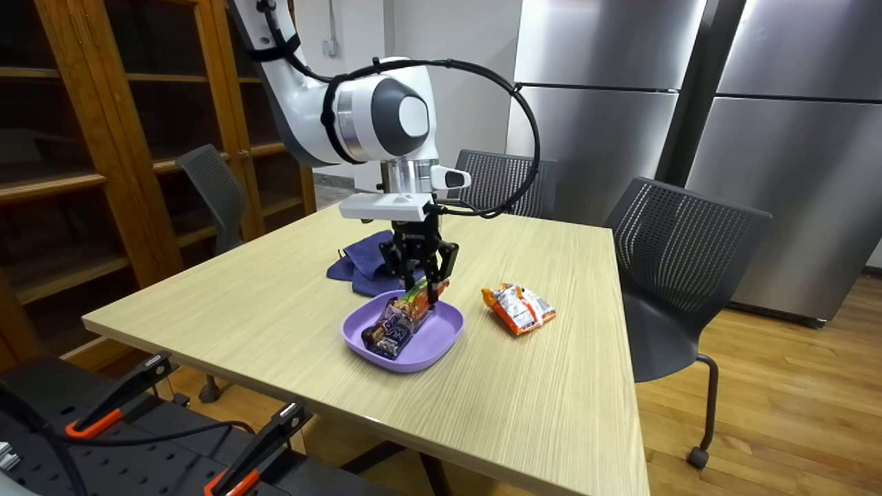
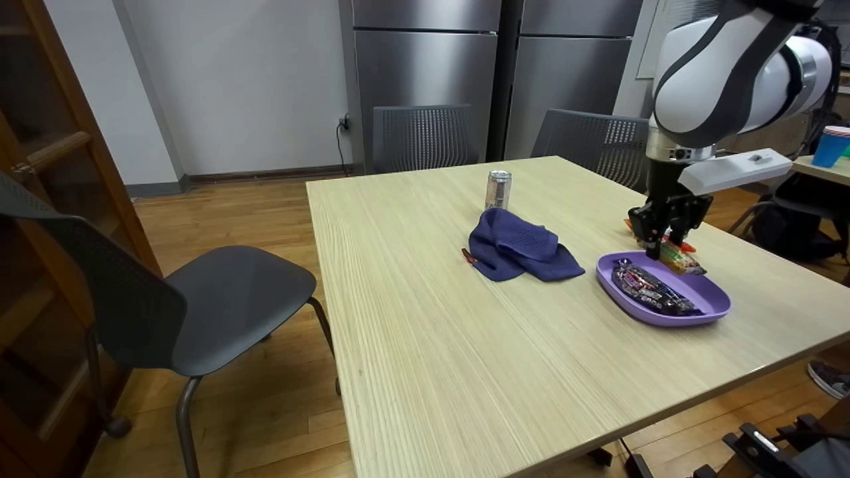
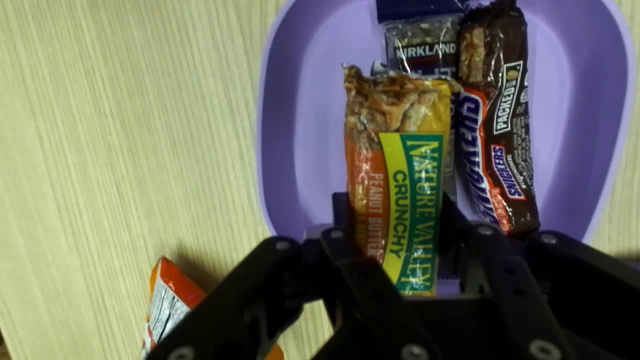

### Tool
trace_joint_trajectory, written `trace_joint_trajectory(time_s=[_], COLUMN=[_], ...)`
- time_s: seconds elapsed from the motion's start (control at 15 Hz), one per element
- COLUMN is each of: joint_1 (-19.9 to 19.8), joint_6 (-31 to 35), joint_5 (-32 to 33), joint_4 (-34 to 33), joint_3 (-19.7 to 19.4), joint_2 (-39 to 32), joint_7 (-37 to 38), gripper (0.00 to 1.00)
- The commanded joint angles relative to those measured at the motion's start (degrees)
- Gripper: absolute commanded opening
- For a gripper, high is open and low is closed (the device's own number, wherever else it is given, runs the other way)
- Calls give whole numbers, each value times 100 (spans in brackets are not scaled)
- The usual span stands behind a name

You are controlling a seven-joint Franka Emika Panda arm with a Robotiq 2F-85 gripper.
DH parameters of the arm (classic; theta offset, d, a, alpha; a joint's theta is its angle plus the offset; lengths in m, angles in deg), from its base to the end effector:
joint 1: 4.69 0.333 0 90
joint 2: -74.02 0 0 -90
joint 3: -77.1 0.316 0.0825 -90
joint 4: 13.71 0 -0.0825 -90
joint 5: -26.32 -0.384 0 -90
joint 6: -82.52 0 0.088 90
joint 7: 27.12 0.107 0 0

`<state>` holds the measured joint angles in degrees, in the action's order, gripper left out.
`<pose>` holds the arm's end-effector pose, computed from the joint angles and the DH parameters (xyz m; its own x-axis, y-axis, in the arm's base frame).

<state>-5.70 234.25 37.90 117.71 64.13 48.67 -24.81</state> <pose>0.5013 -0.1258 0.1538 0.9912 -0.0927 -0.0947 -0.0747 -0.9811 0.1787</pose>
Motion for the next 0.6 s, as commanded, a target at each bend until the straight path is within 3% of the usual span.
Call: trace_joint_trajectory(time_s=[0.0, 0.53], joint_1=[-13, -83], joint_6=[-84, -148], joint_5=[98, 45], joint_4=[79, -67], joint_3=[-69, -102], joint_2=[3, -358], joint_7=[250, 192], gripper=[17, 17])
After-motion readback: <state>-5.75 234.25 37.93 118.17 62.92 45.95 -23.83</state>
